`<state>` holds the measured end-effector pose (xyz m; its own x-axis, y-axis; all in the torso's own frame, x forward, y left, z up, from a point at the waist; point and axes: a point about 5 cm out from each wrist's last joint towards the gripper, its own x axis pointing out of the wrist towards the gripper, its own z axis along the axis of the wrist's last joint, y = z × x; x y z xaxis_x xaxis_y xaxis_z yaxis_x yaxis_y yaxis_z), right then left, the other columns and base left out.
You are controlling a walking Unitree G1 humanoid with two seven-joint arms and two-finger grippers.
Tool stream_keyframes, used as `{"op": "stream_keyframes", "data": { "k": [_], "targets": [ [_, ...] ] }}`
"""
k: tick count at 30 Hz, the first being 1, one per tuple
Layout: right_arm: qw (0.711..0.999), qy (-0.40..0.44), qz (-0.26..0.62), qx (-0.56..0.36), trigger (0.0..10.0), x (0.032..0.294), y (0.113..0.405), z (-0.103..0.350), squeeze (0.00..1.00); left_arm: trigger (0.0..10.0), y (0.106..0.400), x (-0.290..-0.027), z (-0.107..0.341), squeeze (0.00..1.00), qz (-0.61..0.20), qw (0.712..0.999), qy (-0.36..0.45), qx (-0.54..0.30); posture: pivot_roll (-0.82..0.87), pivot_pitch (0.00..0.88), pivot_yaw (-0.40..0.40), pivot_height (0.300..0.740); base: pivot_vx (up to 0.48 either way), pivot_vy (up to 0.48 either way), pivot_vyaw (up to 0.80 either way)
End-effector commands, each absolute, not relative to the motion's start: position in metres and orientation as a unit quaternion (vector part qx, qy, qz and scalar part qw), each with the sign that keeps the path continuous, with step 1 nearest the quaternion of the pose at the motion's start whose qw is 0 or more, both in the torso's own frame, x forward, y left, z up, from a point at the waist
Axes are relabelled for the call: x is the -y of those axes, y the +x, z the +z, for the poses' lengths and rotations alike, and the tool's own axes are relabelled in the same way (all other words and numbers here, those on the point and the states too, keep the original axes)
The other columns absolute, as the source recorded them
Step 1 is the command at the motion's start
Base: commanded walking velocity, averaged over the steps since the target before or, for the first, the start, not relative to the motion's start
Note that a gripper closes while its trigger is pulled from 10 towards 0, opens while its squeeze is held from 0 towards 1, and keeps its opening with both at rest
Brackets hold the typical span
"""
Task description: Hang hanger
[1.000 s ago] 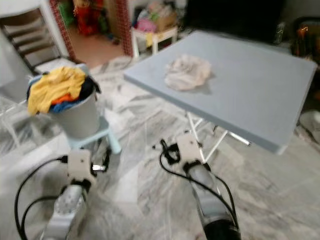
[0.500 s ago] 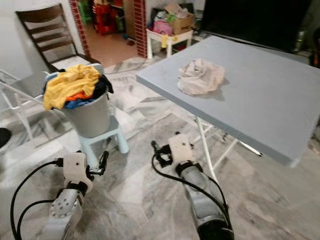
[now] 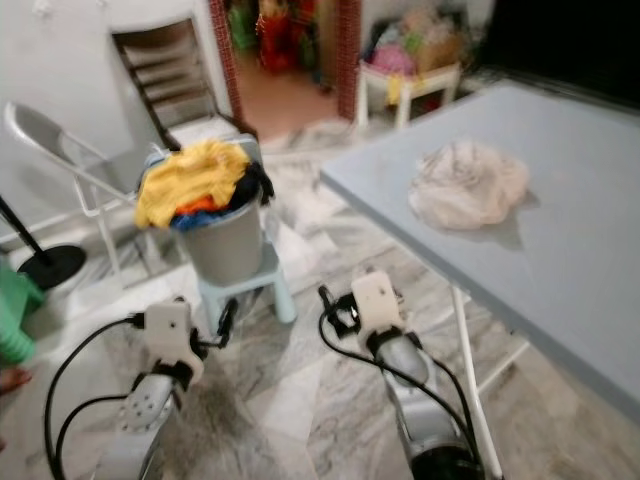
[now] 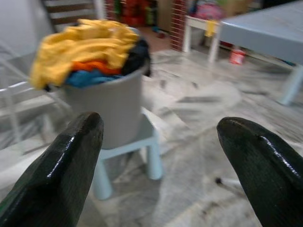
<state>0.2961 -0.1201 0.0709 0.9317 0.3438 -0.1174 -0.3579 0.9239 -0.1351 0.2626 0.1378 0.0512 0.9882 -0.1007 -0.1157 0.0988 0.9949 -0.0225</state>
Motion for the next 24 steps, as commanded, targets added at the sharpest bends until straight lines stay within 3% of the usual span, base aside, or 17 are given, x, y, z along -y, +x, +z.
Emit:
{"op": "stream_keyframes", "data": {
  "k": [1, 9, 21, 24],
  "targets": [
    [0.977, -0.07, 0.198, -0.033, 10.0, 0.1071, 0.2976, 0.0765, 0.0, 10.0, 0.2627, -0.1474, 0.0504, 0.0, -0.04, 0.997, -0.001, -0.063, 0.01, 0.0, 0.0, 0.74, 0.352, 0.0, 0.71],
    [0.977, -0.068, 0.197, -0.036, 10.0, 0.1084, 0.2978, 0.0756, 0.0, 10.0, 0.2618, -0.1452, 0.0495, 0.0, -0.043, 0.997, -0.001, -0.066, 0.02, 0.0, -0.005, 0.74, 0.352, 0.0, 0.7],
    [0.979, -0.055, 0.19, -0.043, 10.0, 0.109, 0.2996, 0.0743, 0.0, 10.0, 0.2595, -0.146, 0.0475, 0.0, -0.04, 0.997, -0.001, -0.07, 0.03, 0.0, -0.018, 0.74, 0.342, 0.0, 0.0],
    [0.978, -0.053, 0.196, -0.043, 10.0, 0.1075, 0.2999, 0.0746, 0.0, 10.0, 0.2594, -0.1457, 0.0474, 0.0, -0.04, 0.997, 0.0, -0.07, 0.03, 0.0, -0.021, 0.74, 0.334, 0.0, -0.64]
  ]
}}
